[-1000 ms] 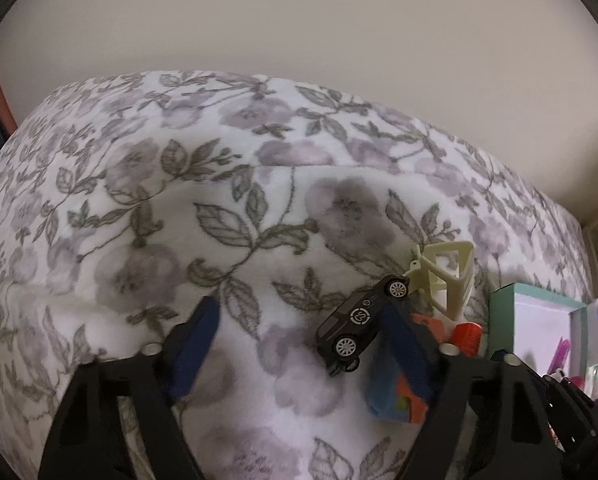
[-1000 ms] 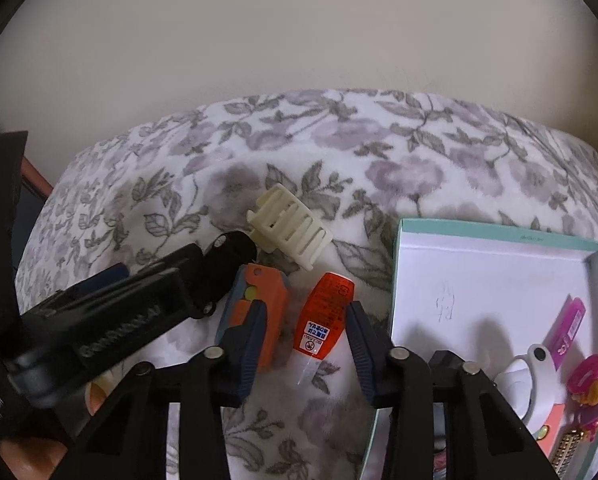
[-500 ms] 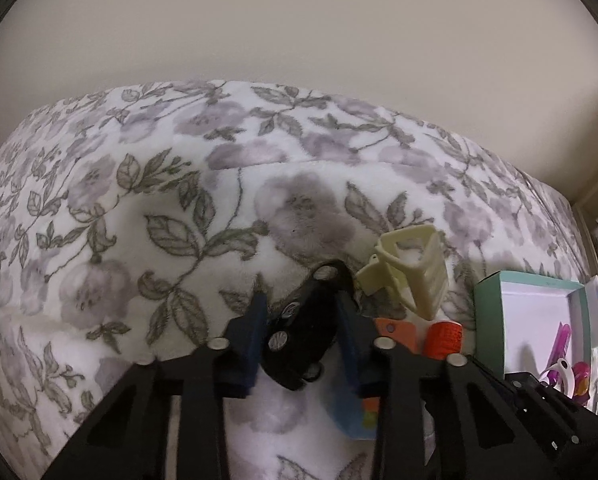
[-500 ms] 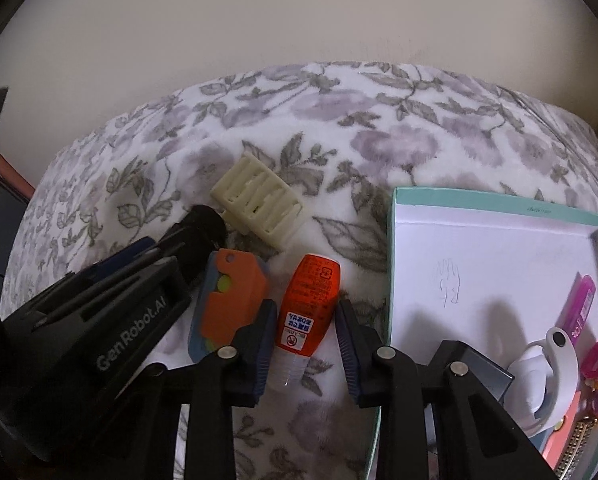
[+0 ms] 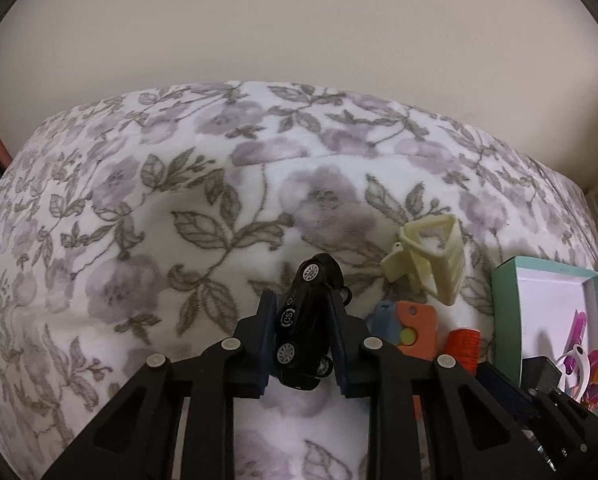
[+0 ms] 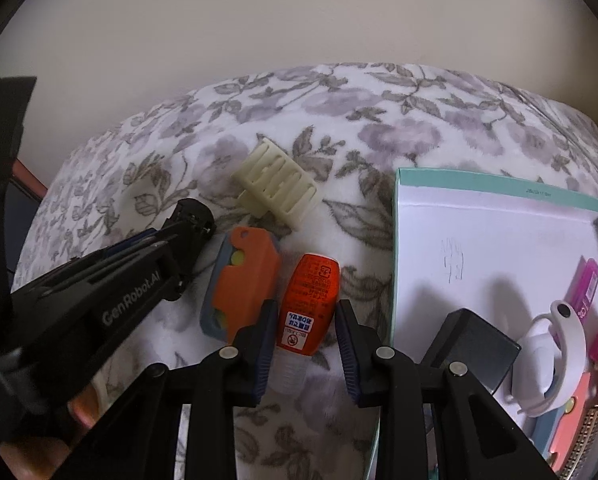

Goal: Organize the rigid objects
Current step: 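Carry the toy car with the left gripper while the right gripper carries the glue bottle over the tray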

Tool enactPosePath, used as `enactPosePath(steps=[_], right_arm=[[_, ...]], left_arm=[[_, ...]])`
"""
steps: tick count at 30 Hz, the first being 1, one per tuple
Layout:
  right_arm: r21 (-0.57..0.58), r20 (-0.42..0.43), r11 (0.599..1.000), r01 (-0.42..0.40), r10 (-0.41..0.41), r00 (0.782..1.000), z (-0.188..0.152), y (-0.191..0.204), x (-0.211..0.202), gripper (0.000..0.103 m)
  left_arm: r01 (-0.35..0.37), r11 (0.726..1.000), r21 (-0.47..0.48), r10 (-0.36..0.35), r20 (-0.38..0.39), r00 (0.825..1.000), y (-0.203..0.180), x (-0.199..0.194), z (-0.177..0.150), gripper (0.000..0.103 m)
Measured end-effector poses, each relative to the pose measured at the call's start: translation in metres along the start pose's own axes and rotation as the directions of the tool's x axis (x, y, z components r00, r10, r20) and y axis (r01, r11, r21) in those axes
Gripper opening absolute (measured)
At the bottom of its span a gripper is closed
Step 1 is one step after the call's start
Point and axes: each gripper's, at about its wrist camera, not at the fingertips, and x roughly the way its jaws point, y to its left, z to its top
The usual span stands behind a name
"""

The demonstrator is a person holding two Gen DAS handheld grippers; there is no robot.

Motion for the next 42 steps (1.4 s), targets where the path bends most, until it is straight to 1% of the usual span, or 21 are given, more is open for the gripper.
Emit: enactPosePath(steps=[4,7,11,14,18,24,27,31,35,39,42], right_arm=[[0.014,0.019,0.999,-0.039,0.038,0.999,0.001,-0.002,-0.011,0.031],[0.008,0.042,0.999,-0.051,0.051,0.998,0.004,-0.002,-0.022,0.031],[0.014,0.075,0.997,-0.071,0.07,0.995,0.009,-0.004,-0.037,0.031],[0.019,0.105,0.996,-0.082,0.08,0.991,0.012,-0.007,-0.05,0.031],[0.03,0.143,0.995,-0.098,0.093,0.985,0.015,-0.014,-0.066,0.031],[0.068,0.212,0.991,-0.113,0.096,0.972,0.02,-0.034,-0.094,0.031],[0.086,0.239,0.992,-0.097,0.074,0.968,0.022,-0.048,-0.106,0.031],[0.125,0.263,0.99,-0.062,0.027,0.964,0.024,-0.073,-0.12,0.031],[0.167,0.277,0.985,-0.042,-0.007,0.961,0.024,-0.1,-0.13,0.031],[0.221,0.294,0.975,-0.017,-0.05,0.954,0.021,-0.128,-0.142,0.031],[0.25,0.302,0.968,0.008,-0.086,0.949,0.018,-0.146,-0.151,0.031]], left_arm=[[-0.026,0.999,-0.023,0.026,0.0,1.0,0.008,-0.008,0.001,0.023],[-0.022,0.999,-0.037,0.022,0.02,1.0,0.012,-0.018,0.004,0.018],[0.002,0.999,-0.053,0.0,0.036,0.999,0.013,-0.029,0.009,0.017],[-0.003,0.999,-0.045,0.006,0.07,0.998,0.01,-0.043,0.012,0.017],[0.023,0.998,-0.052,-0.017,0.114,0.993,0.01,-0.064,0.017,0.017],[0.059,0.997,-0.042,-0.049,0.215,0.975,0.007,-0.105,0.022,0.017],[0.087,0.996,-0.023,-0.078,0.256,0.963,-0.001,-0.124,0.022,0.017],[0.125,0.992,0.015,-0.124,0.283,0.951,-0.017,-0.138,0.019,0.017],[0.164,0.984,0.071,-0.178,0.291,0.94,-0.038,-0.144,0.015,0.017],[0.173,0.975,0.14,-0.207,0.293,0.933,-0.066,-0.147,0.009,0.017],[0.178,0.967,0.184,-0.225,0.285,0.932,-0.083,-0.145,0.003,0.017]])
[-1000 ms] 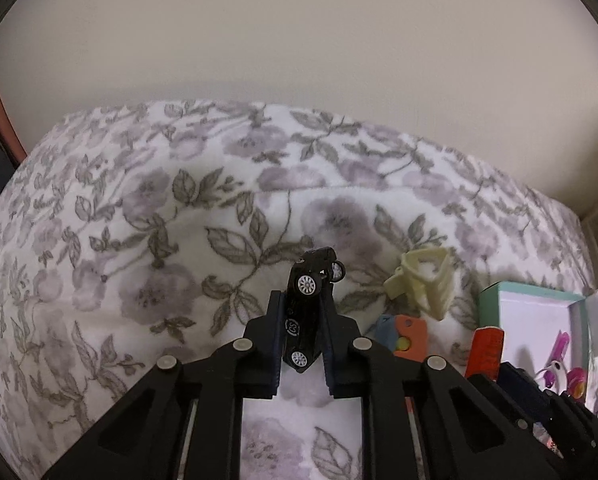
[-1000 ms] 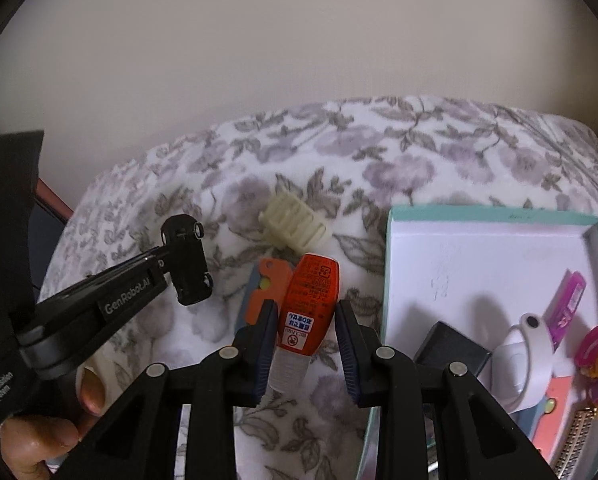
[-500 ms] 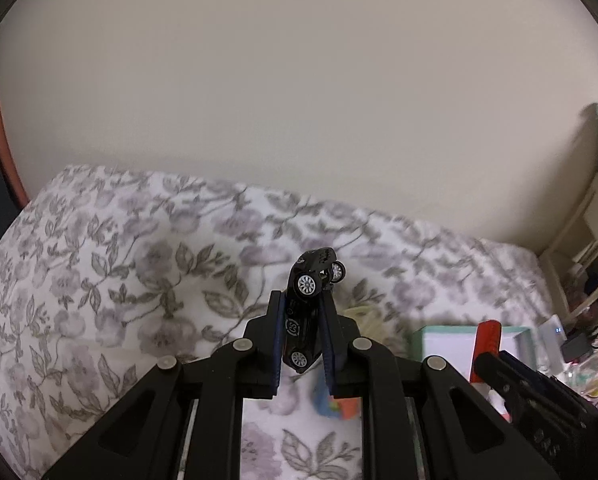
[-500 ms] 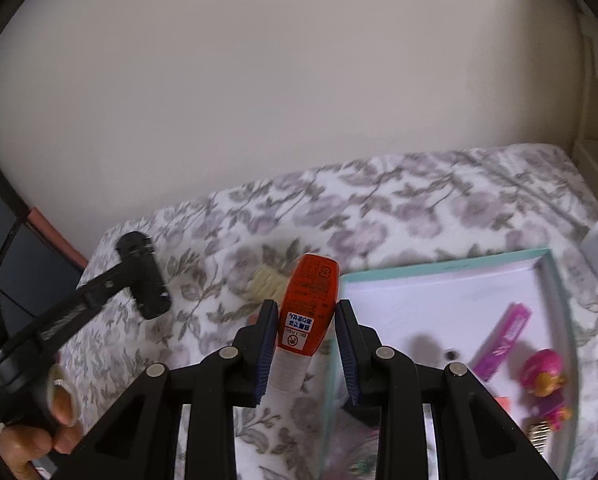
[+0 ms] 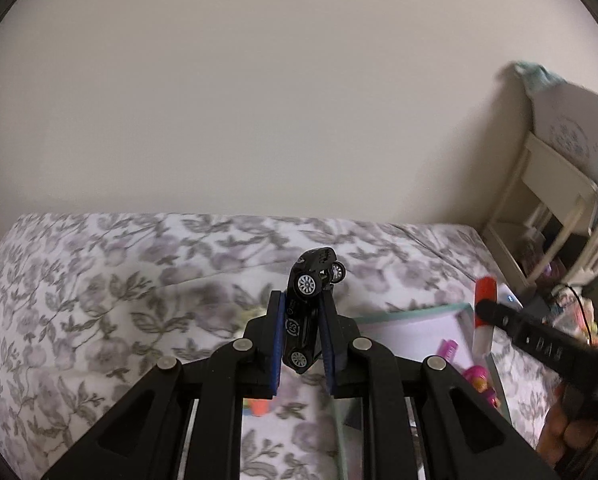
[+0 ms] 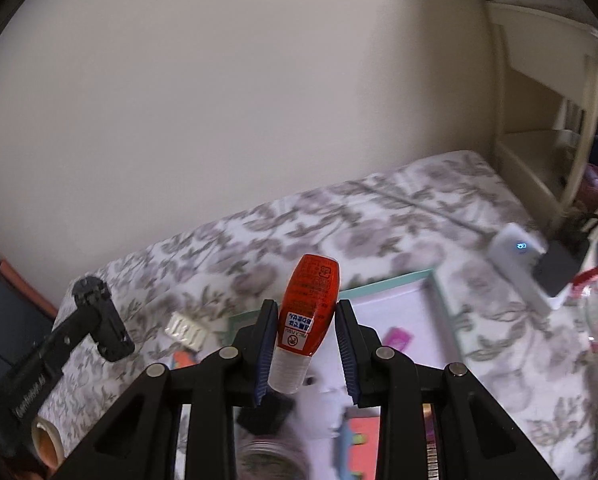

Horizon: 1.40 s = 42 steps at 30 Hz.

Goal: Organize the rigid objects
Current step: 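Carry the toy car with the left gripper while the right gripper carries the glue bottle over the tray, then open the left gripper releasing the car while the right gripper releases the glue bottle in the tray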

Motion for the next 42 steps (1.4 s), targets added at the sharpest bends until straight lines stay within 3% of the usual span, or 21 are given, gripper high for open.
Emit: enactPosePath(steps=[10,16,22,28,35,42], right_arm=[[0.036,0.002,0.997,0.07,-0.07,0.998,0.006,-0.04,-0.007,0.031],[0.018,-0.097,0.996,0.085,-0.083,0.992,-0.006,-0.047,0.027,0.031],[-0.004,-0.178,0.996,0.094,-0.094,0.98,-0.022,-0.049,0.061,0.032],[-0.009,-0.236,0.995,0.096,-0.095,0.967,-0.032,-0.051,0.082,0.032],[-0.022,-0.247,0.995,0.098,-0.1,0.964,-0.033,-0.047,0.084,0.032],[-0.028,-0.245,0.993,0.114,-0.117,0.962,-0.031,-0.047,0.081,0.033]], left_arm=[[0.04,0.994,0.102,-0.033,-0.073,0.997,-0.06,0.031,-0.021,0.017],[0.025,0.994,0.103,-0.008,-0.162,0.987,-0.075,0.063,-0.037,0.017],[0.023,0.999,0.037,-0.012,-0.26,0.966,-0.076,0.098,-0.049,0.012],[0.003,1.0,0.005,-0.001,-0.296,0.955,-0.078,0.109,-0.051,0.012],[-0.079,0.995,-0.061,0.055,-0.322,0.945,-0.069,0.11,-0.048,0.012],[-0.109,0.993,-0.045,0.089,-0.326,0.941,-0.067,0.108,-0.056,0.012]])
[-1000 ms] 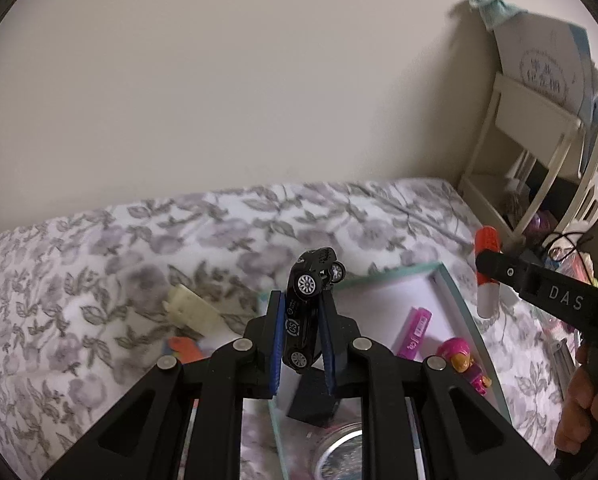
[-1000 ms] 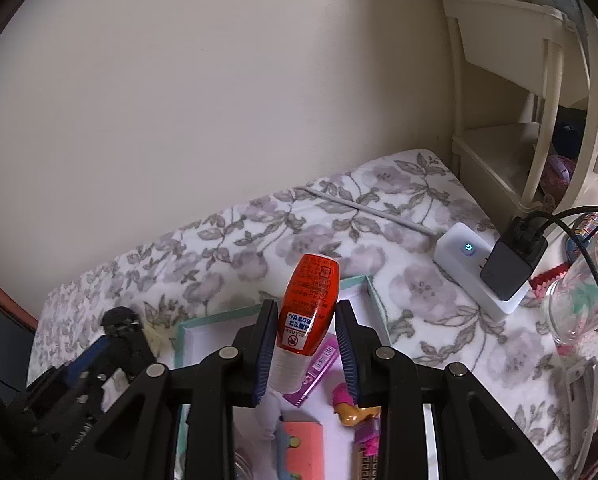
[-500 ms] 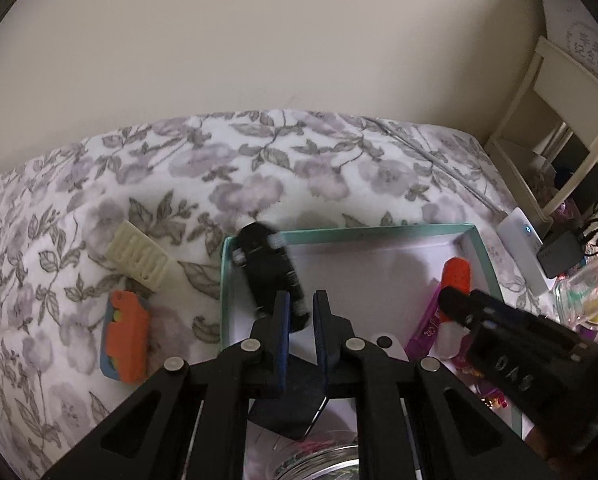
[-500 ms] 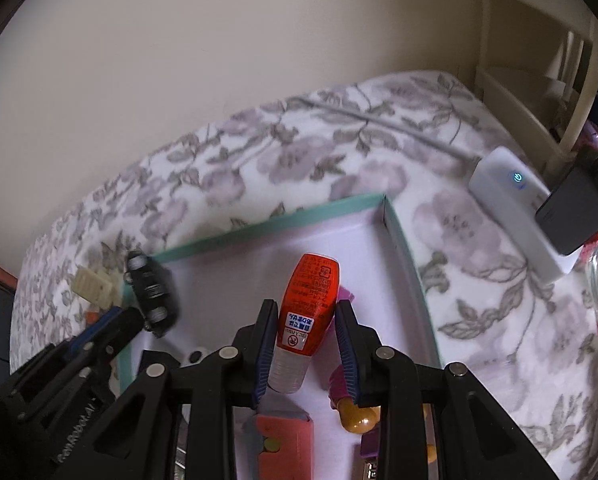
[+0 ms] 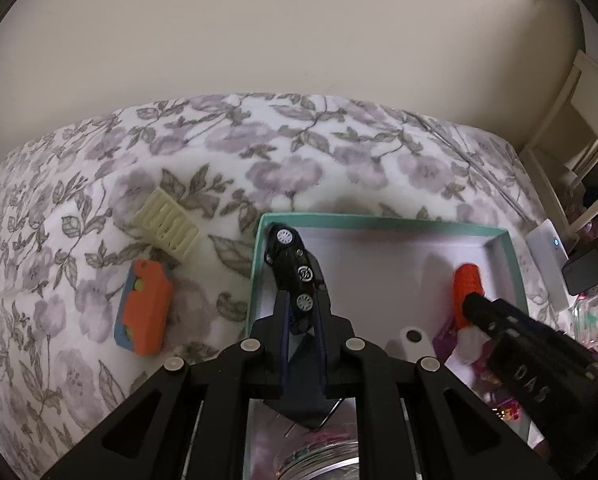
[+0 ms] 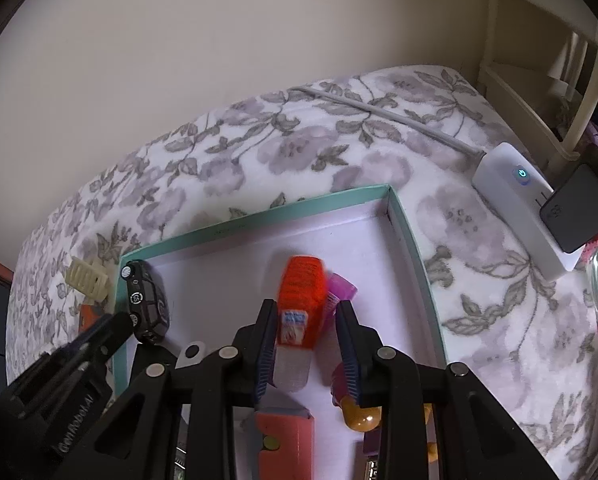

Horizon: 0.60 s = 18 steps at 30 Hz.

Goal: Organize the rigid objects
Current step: 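Open the left gripper releasing the car while the right gripper releases the glue bottle in the tray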

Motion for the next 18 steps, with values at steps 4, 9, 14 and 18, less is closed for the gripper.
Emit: enactPosePath(steps=[4,9,14,18], right_arm=[[-0.015,0.019,1.0,0.016,-0.016,1.0,0.001,0.003,-0.006,0.047],[-0.02,0.057,1.0,0.012,-0.011,0.998,0.003,0.008,-0.018,0.058],[-0.023,0.102,1.0,0.007,-0.005,0.995,0.006,0.01,-0.033,0.064],[-0.02,0.127,1.0,-0.002,0.005,0.992,0.008,0.011,-0.041,0.069]], left_arm=[[0.023,1.0,0.016,-0.023,-0.005,1.0,-0.005,-0.002,-0.004,0.012],[0.047,0.998,0.046,-0.048,0.03,0.998,-0.01,-0.016,-0.001,0.012],[0.035,0.999,0.022,-0.036,0.042,0.998,0.0,-0.024,0.004,0.021],[0.013,1.0,0.0,-0.013,0.055,0.998,0.009,-0.027,0.007,0.054]])
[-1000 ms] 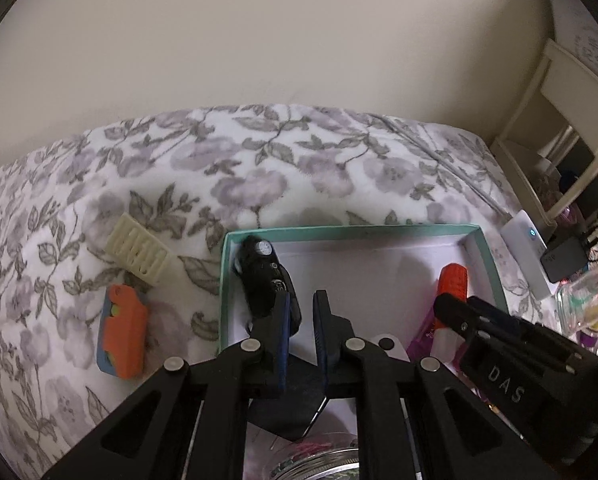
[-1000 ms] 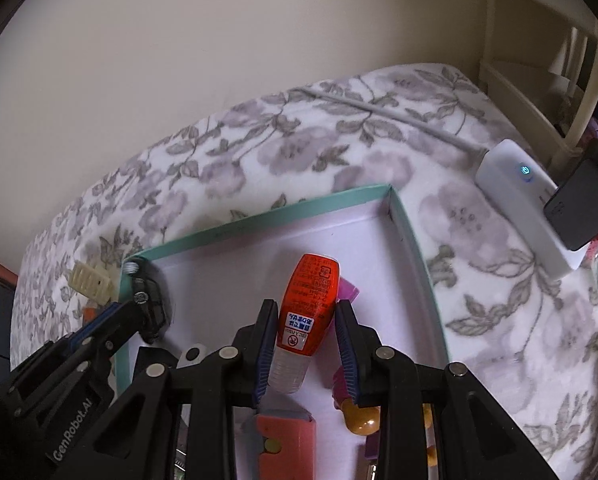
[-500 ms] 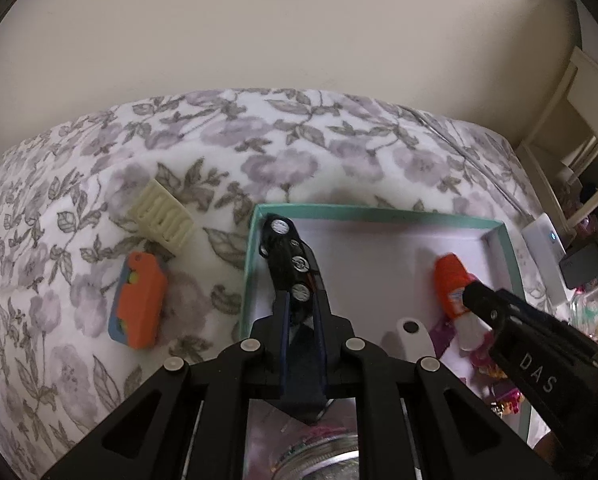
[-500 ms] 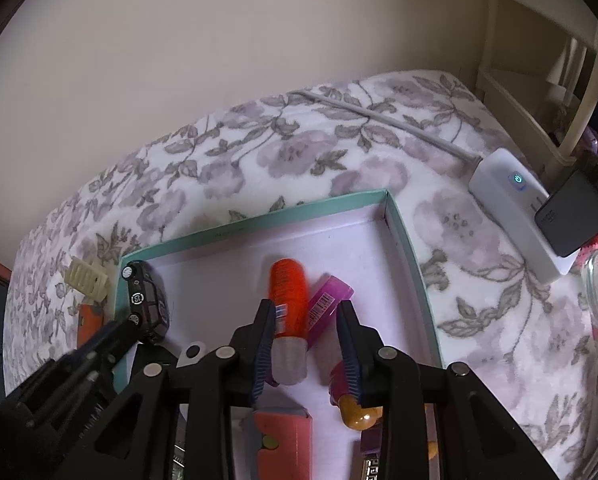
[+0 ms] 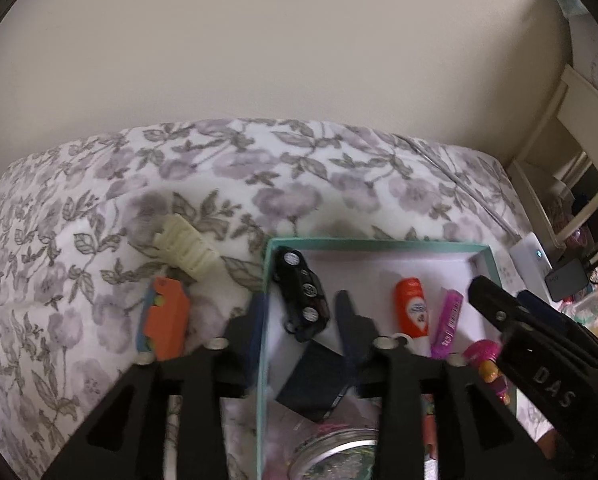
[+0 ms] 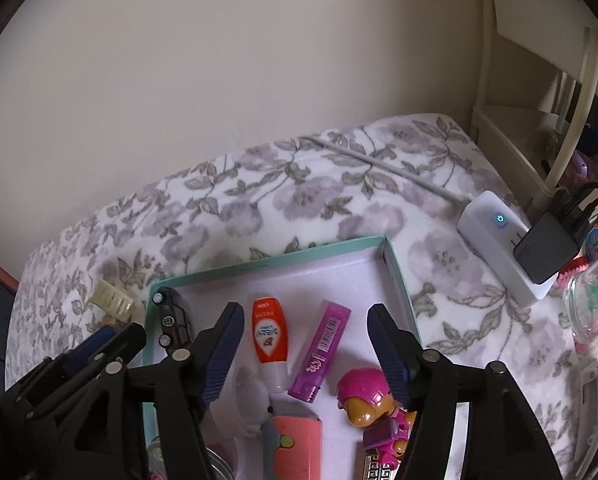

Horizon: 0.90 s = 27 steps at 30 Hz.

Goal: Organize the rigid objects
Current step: 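Open the left gripper releasing the car while the right gripper releases the glue bottle in the tray, then move the left gripper toward the orange-and-blue block while the right gripper approaches the cream hair clip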

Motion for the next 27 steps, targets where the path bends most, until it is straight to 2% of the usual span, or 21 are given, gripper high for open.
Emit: enactPosePath(steps=[2,4,9,14,16,18,19,22,27], right_arm=[[0.001,0.004,1.0,0.001,-0.001,1.0,0.001,0.001,-0.001,0.073],[0.007,0.01,1.0,0.002,-0.002,1.0,0.001,0.0,-0.002,0.082],[0.035,0.014,0.999,-0.004,0.003,1.0,0.001,-0.006,-0.002,0.085],[0.053,0.015,0.999,-0.001,0.0,1.0,0.001,-0.01,-0.001,0.089],[0.056,0.015,0.998,0.004,-0.005,1.0,0.001,-0.011,0.0,0.097],[0.055,0.017,0.998,0.006,-0.007,1.0,0.001,-0.011,0.001,0.1],[0.056,0.021,0.998,0.006,-0.007,1.0,0.001,-0.011,0.001,0.1],[0.059,0.023,0.998,0.003,-0.004,1.0,0.0,-0.012,0.001,0.103],[0.052,0.028,0.999,0.003,-0.005,1.0,0.0,-0.01,0.001,0.103]], left_arm=[[0.004,1.0,-0.025,-0.004,0.008,1.0,0.007,-0.002,0.002,0.065],[0.005,0.999,-0.037,-0.005,0.013,1.0,0.011,-0.004,0.004,0.067],[-0.018,0.999,-0.05,0.019,0.017,1.0,0.016,-0.005,0.006,0.079],[-0.018,0.998,-0.062,0.019,0.009,1.0,0.019,-0.003,0.006,0.079],[-0.02,0.998,-0.062,0.02,0.006,1.0,0.02,-0.002,0.006,0.08],[-0.022,0.998,-0.062,0.022,0.005,1.0,0.019,-0.001,0.006,0.081],[-0.023,0.998,-0.063,0.023,0.006,1.0,0.019,-0.001,0.006,0.081],[-0.03,0.998,-0.063,0.031,0.014,0.999,0.02,-0.001,0.006,0.092],[-0.043,0.996,-0.083,0.044,0.011,0.999,0.023,0.002,0.006,0.094]])
